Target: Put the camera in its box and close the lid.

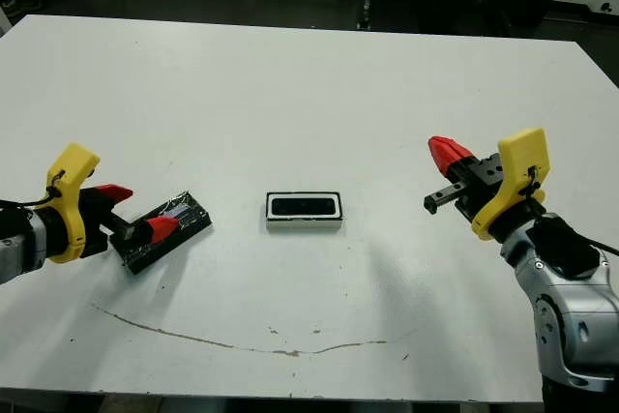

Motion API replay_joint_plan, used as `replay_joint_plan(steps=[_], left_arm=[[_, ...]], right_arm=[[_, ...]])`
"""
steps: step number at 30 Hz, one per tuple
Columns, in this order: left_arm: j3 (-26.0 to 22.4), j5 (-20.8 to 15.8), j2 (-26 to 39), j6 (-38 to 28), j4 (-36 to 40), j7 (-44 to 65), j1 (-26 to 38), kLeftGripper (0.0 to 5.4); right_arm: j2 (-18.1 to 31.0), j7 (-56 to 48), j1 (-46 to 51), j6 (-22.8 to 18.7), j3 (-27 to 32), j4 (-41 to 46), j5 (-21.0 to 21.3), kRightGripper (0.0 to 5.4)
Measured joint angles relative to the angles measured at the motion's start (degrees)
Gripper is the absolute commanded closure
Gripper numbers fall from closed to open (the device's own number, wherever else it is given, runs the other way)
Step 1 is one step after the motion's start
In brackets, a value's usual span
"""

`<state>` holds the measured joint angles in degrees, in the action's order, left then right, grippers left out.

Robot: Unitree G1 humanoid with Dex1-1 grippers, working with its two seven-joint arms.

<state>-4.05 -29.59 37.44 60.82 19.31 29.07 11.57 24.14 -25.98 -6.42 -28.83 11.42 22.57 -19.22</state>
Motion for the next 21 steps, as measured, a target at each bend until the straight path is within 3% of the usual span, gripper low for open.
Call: replay_joint_plan(steps=[13, 21], left_arm=[[-1.7, -1.4, -0.9, 0.9, -0.1, 0.1, 0.1, 0.00], [-2.9, -1.4, -1.2, -0.3, -1.0, 0.3, 0.9, 0.00]], right_arm=[[0.0, 0.0, 0.1, 0.1, -0.5, -0.3, 0.3, 5.38], [0.0, -0.1, 0.3, 2.5, -1.2, -1.5, 1.2, 5.38]])
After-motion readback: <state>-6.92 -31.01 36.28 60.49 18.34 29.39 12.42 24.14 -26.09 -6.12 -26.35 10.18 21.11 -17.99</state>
